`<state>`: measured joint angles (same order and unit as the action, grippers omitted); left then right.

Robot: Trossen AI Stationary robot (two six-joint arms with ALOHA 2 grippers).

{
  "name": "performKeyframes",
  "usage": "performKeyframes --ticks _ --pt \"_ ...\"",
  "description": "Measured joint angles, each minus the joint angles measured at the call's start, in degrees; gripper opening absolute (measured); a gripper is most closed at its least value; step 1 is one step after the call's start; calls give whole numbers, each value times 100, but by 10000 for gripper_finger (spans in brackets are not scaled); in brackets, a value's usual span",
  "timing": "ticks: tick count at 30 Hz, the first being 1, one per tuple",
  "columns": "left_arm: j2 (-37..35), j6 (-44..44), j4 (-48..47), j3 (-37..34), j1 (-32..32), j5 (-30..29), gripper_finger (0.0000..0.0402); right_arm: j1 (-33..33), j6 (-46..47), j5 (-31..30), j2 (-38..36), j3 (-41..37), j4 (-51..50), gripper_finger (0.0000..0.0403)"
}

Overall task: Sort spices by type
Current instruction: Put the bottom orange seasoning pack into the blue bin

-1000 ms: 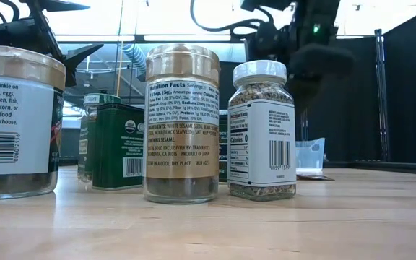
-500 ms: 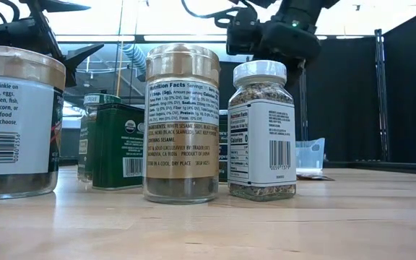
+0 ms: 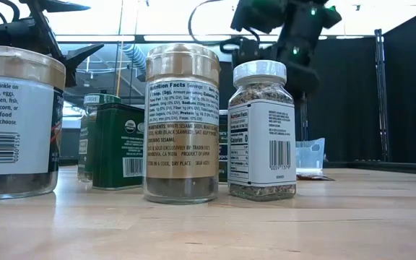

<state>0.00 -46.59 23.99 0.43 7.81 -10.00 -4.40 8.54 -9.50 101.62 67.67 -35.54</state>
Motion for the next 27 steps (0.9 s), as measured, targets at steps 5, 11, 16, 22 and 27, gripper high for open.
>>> performKeyframes --ticks 5,11,16,22,27 --pt "1 2 0 0 0 -4 329 171 -146 66 -2 -279 532 318" --pt "0 2 0 0 2 -26 329 330 -147 460 -2 -553 942 309" --pt "-1 2 -91 0 0 -24 329 386 -368 469 0 -865 1497 310" --pt "1 -4 -223 0 2 -24 329 453 -362 497 0 -1222 1689 305" --pt "1 -9 -254 0 0 -52 329 465 -367 407 0 -1353 1690 280"
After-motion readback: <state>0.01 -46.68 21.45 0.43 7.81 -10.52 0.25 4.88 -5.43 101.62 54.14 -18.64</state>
